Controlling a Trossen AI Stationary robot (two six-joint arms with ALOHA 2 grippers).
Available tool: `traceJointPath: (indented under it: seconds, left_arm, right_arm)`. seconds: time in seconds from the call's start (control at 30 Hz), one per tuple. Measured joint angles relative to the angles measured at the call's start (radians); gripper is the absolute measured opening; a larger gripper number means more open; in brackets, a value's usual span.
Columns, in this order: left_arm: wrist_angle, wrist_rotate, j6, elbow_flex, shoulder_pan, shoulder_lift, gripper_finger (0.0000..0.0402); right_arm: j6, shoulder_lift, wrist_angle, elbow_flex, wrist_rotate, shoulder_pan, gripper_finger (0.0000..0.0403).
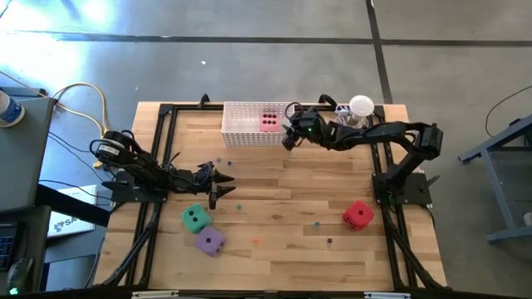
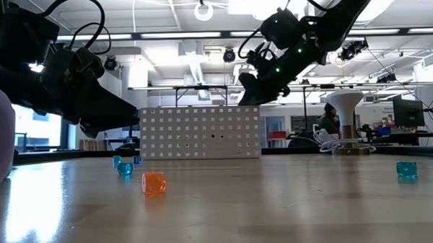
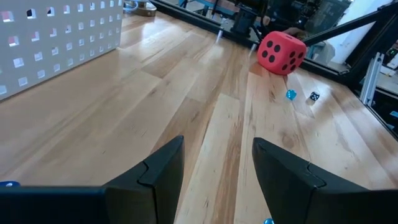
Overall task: Pick & Place Dice
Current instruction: Put the small light green dice into the white basket, then put the large light green dice into the white basket
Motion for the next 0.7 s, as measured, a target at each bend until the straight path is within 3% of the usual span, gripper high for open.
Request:
traceJointPath:
  seconds: [0.33,0.7]
  left_arm:
    - [0.000,0.000,0.010,0.000,0.000,0.000,0.0183]
    - [0.000,0.000,0.010,0.000,0.000,0.000,0.0183]
  right_arm:
    - [0.006,0.000,0.076,0.000,0.031,0.031,0.0251]
    - [0.078,0.000,0.080,0.000,0.053,0.040,0.0263]
